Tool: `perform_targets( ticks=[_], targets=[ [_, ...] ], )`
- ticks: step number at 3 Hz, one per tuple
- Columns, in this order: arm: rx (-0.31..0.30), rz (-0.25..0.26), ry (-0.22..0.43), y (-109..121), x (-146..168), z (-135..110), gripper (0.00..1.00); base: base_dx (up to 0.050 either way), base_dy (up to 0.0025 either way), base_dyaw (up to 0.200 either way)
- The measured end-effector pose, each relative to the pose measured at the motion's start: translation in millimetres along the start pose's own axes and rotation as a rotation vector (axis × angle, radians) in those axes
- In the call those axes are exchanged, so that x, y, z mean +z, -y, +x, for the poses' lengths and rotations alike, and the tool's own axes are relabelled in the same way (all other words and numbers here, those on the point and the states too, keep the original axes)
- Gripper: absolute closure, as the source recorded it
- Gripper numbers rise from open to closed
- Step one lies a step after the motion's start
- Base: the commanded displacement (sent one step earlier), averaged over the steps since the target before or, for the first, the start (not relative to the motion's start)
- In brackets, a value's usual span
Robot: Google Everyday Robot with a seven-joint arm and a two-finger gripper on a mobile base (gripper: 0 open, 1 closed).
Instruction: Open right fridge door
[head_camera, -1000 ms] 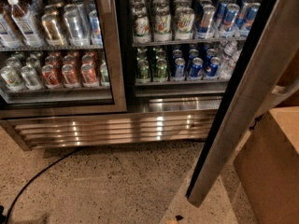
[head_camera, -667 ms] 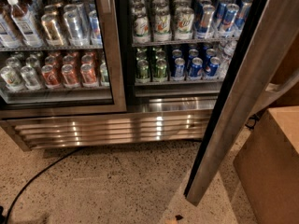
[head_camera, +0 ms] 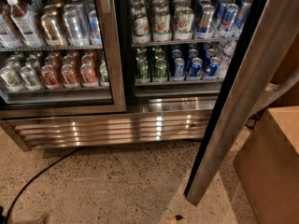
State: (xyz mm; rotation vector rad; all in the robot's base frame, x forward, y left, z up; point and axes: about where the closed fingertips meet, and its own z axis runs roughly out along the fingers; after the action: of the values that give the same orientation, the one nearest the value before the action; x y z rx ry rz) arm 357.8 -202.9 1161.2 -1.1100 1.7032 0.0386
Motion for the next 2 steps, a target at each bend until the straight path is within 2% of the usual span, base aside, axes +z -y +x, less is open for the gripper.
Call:
perform_targets(
  ticks=[2],
  targets=[
    [0.0, 0.0, 0.0, 0.1, 0.0, 0.0, 0.21, 0.0, 0.0, 0.0]
  ],
)
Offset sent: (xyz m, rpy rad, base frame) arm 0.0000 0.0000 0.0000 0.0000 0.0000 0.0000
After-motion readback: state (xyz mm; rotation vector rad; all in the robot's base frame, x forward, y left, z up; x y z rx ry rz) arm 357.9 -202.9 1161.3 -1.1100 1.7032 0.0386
